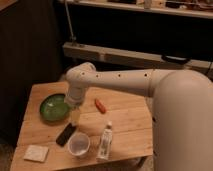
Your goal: Pick up the ceramic cup
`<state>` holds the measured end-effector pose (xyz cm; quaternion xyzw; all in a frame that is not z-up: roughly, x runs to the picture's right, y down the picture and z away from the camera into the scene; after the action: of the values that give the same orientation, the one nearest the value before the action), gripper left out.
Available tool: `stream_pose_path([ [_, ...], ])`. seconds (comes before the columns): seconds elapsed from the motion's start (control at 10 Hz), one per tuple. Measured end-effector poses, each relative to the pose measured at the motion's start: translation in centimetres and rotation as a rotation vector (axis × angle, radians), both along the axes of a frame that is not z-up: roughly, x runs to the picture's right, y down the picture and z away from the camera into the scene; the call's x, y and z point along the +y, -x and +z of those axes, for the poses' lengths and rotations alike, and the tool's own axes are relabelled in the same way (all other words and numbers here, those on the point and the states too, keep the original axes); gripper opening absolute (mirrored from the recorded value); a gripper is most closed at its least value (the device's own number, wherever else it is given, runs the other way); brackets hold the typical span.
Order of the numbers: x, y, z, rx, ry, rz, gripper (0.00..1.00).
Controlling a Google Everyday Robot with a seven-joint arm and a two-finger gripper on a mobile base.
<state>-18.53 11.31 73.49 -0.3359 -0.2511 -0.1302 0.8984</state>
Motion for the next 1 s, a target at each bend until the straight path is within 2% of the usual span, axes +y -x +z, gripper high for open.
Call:
stream_pose_path([
  [0.4, 0.0, 0.0, 0.0, 0.000, 0.000, 0.000, 0.80],
  [0.7, 0.8, -1.2, -0.4, -0.001, 0.012, 0.008, 0.80],
  [1.0, 1.3, -1.0, -0.6, -0.002, 0.020, 0.009, 0.80],
])
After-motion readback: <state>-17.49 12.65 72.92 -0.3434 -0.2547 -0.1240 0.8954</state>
